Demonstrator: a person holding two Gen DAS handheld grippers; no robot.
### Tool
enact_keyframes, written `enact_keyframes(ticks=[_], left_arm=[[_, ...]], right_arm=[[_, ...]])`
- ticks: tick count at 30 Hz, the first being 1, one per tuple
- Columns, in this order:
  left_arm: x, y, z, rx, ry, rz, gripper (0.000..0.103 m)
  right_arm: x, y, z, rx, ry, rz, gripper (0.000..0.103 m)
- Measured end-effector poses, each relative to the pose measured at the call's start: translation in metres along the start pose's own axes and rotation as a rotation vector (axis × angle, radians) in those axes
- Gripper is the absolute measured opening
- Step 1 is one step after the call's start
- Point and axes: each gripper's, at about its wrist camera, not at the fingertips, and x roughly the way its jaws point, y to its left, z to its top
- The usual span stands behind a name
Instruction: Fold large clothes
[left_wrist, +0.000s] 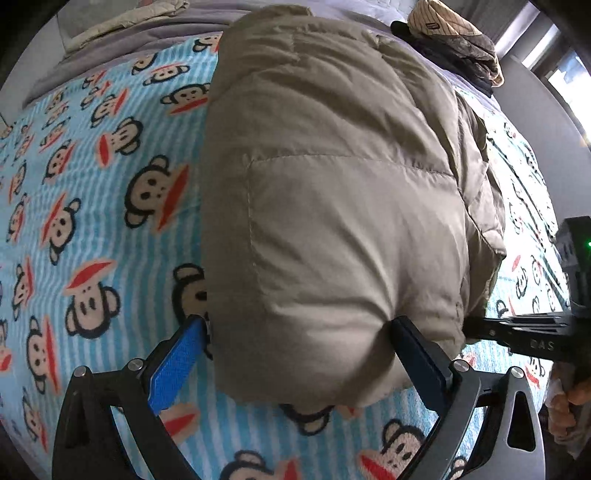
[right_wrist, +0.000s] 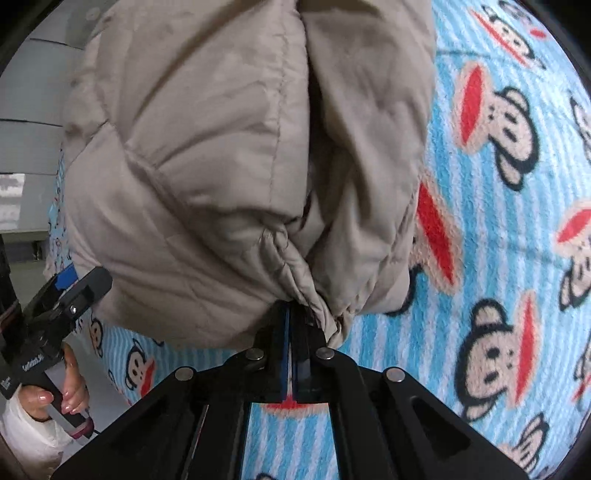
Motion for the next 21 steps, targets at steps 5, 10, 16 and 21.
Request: enact_keyframes(ticks=[5,10,16,21], left_arm=[[-0.009,-0.003,0.001,-0.007,0.004,0.020,0.101],[-0.020,-0.007,-0.001,-0.001,0.017,0.029,0.101],[-0.034,-0.010,-0.005,0.004,0.022,0.044,0.101],[-0.045,-0.011,-0.006,-0.009,0.040,0.047,0.101]], right_arm=[[-0.017,0.007,-0.011,0.016,-0.015,-0.008,0.003],[-0.030,0.009,-0.017,0.046,-0.036,0.005,0.003],[-0.044,0.013,-0.026,0.057,-0.049,0.010,0.003],[-0.058,0.016,-0.030,0.064,-0.063,0.008,0.003]])
